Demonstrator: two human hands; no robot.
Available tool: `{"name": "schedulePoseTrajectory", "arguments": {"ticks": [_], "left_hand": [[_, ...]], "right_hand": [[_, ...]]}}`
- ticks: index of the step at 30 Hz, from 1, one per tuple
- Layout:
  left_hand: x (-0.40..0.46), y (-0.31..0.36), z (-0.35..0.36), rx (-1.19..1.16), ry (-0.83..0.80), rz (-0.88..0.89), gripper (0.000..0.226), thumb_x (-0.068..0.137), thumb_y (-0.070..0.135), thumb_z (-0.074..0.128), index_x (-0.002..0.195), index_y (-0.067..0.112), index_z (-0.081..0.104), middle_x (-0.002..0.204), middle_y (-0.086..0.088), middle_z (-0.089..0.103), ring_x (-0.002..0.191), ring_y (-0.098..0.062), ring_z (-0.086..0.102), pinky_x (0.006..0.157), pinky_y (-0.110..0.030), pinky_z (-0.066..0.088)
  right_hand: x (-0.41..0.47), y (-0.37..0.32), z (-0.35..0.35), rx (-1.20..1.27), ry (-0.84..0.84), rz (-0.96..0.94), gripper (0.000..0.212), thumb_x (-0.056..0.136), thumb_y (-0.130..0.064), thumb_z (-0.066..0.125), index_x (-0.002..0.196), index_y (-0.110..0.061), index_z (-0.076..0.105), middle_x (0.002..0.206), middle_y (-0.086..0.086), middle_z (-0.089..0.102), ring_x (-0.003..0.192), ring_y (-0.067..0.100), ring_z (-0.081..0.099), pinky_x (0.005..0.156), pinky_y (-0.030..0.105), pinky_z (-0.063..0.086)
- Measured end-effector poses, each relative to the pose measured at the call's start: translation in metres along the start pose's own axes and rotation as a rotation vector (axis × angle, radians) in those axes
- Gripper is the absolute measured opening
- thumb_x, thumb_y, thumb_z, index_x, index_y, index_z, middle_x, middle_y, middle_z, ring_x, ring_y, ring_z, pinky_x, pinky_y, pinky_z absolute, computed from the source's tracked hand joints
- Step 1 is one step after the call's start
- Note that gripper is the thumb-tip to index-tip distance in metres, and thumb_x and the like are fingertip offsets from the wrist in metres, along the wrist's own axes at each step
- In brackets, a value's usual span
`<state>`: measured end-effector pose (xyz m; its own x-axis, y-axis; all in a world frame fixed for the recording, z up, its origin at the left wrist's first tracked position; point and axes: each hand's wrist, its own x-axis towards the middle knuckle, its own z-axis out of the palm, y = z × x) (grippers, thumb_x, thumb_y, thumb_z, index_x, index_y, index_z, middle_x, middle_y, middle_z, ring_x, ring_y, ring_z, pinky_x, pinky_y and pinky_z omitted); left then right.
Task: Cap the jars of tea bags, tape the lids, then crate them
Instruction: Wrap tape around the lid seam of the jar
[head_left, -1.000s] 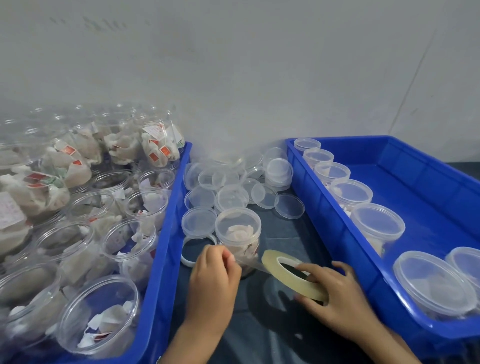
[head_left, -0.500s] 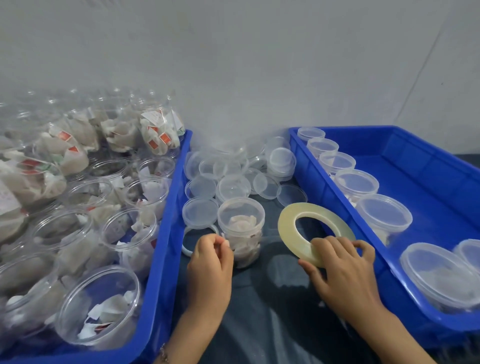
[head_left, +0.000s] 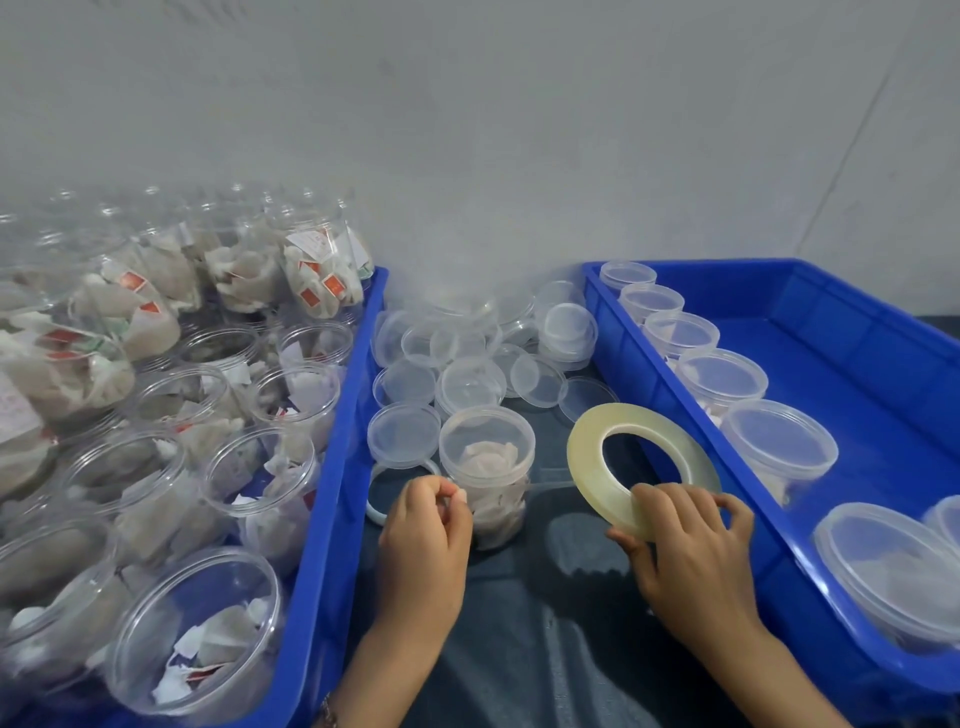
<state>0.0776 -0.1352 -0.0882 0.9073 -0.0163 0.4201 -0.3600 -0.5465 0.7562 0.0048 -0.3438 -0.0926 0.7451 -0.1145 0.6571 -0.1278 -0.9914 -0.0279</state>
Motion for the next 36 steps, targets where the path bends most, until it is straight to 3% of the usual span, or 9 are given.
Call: {"name": "schedulePoseTrajectory", "arguments": {"ticks": [5, 15, 20, 25, 27, 29, 31, 33, 36], "left_hand": [[0.001, 0.0, 0.001, 0.006, 0.0, 0.01, 0.006, 0.091, 0.014, 0.058, 0.087, 0.014, 0.053, 0.076, 0.007, 0.051, 0.072, -0.016, 0.052, 0.065, -0.029, 0.041], [0.005, -0.004, 0.004, -0.012, 0.022, 0.003, 0.014, 0.088, 0.015, 0.062, 0.084, 0.021, 0.05, 0.072, 0.014, 0.049, 0.066, -0.007, 0.05, 0.058, -0.017, 0.036], [0.008, -0.012, 0.005, -0.096, 0.086, -0.157, 0.026, 0.079, 0.035, 0.071, 0.088, 0.027, 0.047, 0.076, 0.01, 0.052, 0.069, -0.005, 0.053, 0.057, -0.017, 0.036], [0.011, -0.02, 0.01, -0.273, 0.148, -0.401, 0.02, 0.085, 0.006, 0.067, 0.094, 0.012, 0.051, 0.083, -0.001, 0.056, 0.083, -0.029, 0.058, 0.068, -0.025, 0.039], [0.009, -0.014, 0.007, -0.167, 0.267, -0.236, 0.017, 0.086, -0.001, 0.062, 0.101, 0.004, 0.055, 0.095, -0.009, 0.057, 0.093, -0.031, 0.057, 0.08, -0.019, 0.039], [0.009, 0.0, 0.005, -0.017, 0.289, 0.067, 0.027, 0.087, 0.009, 0.059, 0.11, -0.003, 0.057, 0.11, -0.018, 0.059, 0.107, -0.029, 0.051, 0.094, -0.019, 0.036], [0.016, 0.014, 0.006, 0.146, 0.145, 0.306, 0.051, 0.088, 0.03, 0.052, 0.129, 0.0, 0.051, 0.132, -0.018, 0.053, 0.127, -0.027, 0.042, 0.108, -0.033, 0.032], [0.027, 0.026, 0.01, 0.381, -0.085, 0.387, 0.065, 0.089, 0.046, 0.052, 0.143, 0.011, 0.04, 0.15, -0.013, 0.036, 0.141, -0.029, 0.027, 0.115, -0.044, 0.018], [0.038, 0.028, 0.018, 0.556, -0.315, 0.332, 0.067, 0.093, 0.061, 0.035, 0.15, 0.028, 0.023, 0.16, -0.002, 0.012, 0.147, -0.021, 0.001, 0.117, -0.037, -0.004]], "right_hand": [[0.001, 0.0, 0.004, 0.001, 0.04, -0.009, 0.061, 0.097, -0.052, 0.022, 0.087, -0.009, 0.064, 0.084, 0.005, 0.064, 0.079, 0.031, 0.064, 0.08, 0.041, 0.029], [0.002, -0.002, 0.012, 0.061, 0.013, 0.012, 0.062, 0.097, -0.054, 0.02, 0.088, -0.01, 0.063, 0.084, 0.003, 0.063, 0.079, 0.031, 0.063, 0.081, 0.04, 0.028], [0.002, -0.004, 0.011, 0.071, 0.004, 0.071, 0.03, 0.081, -0.037, 0.057, 0.086, -0.009, 0.063, 0.082, 0.004, 0.062, 0.078, 0.033, 0.062, 0.077, 0.05, 0.042], [0.001, -0.004, 0.012, 0.066, -0.021, 0.085, 0.036, 0.06, -0.02, 0.087, 0.085, -0.008, 0.064, 0.081, 0.005, 0.062, 0.077, 0.033, 0.062, 0.076, 0.052, 0.043], [0.0, -0.004, 0.013, 0.065, -0.016, 0.075, 0.036, 0.061, -0.022, 0.087, 0.085, -0.009, 0.064, 0.081, 0.005, 0.062, 0.077, 0.033, 0.062, 0.077, 0.051, 0.043], [0.001, -0.003, 0.015, 0.042, -0.006, 0.05, 0.032, 0.069, -0.03, 0.08, 0.086, -0.008, 0.064, 0.081, 0.005, 0.061, 0.077, 0.032, 0.062, 0.079, 0.049, 0.04], [0.005, -0.003, 0.016, 0.016, -0.027, 0.03, 0.031, 0.072, -0.032, 0.078, 0.087, -0.008, 0.064, 0.081, 0.005, 0.061, 0.077, 0.032, 0.062, 0.078, 0.048, 0.04], [0.011, -0.004, 0.016, -0.008, -0.056, 0.021, 0.033, 0.067, -0.028, 0.082, 0.087, -0.008, 0.064, 0.08, 0.005, 0.06, 0.077, 0.031, 0.061, 0.075, 0.048, 0.043], [0.025, -0.005, 0.02, -0.037, -0.088, -0.004, 0.032, 0.069, -0.031, 0.08, 0.087, -0.01, 0.063, 0.08, 0.003, 0.059, 0.078, 0.028, 0.061, 0.075, 0.049, 0.043]]}}
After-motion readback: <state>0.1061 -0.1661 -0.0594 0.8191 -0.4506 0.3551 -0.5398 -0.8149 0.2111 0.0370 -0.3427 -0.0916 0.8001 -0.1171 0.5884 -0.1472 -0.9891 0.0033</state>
